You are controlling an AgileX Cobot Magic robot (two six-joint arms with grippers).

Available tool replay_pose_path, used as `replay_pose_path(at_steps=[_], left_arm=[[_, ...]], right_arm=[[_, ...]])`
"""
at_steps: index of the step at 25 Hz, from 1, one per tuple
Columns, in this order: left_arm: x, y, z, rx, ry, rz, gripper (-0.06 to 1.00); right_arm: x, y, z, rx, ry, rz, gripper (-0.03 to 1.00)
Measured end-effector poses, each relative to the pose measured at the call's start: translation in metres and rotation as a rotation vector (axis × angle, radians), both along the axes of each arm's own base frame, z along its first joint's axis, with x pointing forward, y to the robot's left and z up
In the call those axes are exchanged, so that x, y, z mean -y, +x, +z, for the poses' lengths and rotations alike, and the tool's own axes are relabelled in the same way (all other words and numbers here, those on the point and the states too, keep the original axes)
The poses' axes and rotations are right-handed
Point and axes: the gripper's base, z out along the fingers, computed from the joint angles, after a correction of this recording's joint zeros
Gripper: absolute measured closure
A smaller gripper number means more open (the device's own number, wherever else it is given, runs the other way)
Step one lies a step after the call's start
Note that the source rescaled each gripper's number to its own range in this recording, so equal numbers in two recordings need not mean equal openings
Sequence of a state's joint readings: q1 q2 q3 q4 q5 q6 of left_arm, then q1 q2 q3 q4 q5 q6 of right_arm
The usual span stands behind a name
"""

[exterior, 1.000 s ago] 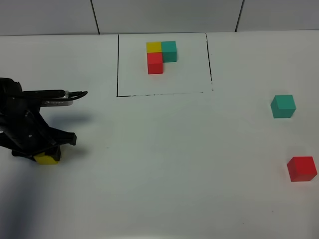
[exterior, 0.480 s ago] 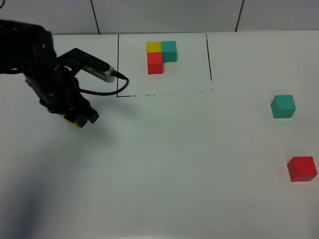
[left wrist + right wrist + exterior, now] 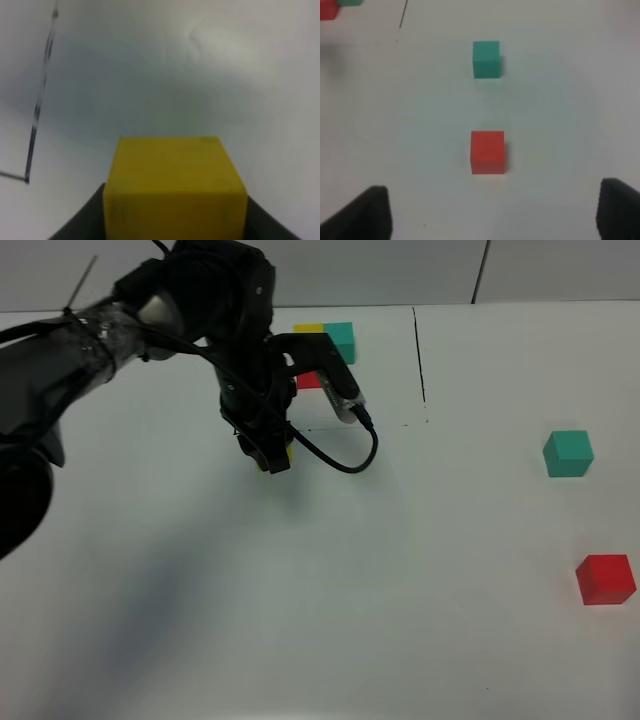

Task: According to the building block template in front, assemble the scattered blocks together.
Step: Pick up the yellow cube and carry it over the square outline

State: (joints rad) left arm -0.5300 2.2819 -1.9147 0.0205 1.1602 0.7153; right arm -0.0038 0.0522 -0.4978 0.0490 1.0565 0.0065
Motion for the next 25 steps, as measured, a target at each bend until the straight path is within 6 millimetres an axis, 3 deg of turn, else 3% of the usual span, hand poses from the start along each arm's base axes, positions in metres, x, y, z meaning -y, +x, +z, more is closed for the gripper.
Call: replay_pose_path(at_steps=[5, 10, 25], left_arm=[[0.034, 0.010, -0.014, 0.019, -0.009, -0.115, 0.93], [0.051, 0.017, -0.025, 0.045, -0.020, -0.180, 0.93], [0.056, 0.019, -0.055, 0.011, 0.003, -0.256, 0.93]], right_arm=[[0.000, 0.000, 0.000, 0.000, 0.000, 0.000, 0.28], [0.000, 0.000, 0.000, 0.000, 0.000, 0.000, 0.28], [0.000, 0.000, 0.000, 0.000, 0.000, 0.000, 0.28]])
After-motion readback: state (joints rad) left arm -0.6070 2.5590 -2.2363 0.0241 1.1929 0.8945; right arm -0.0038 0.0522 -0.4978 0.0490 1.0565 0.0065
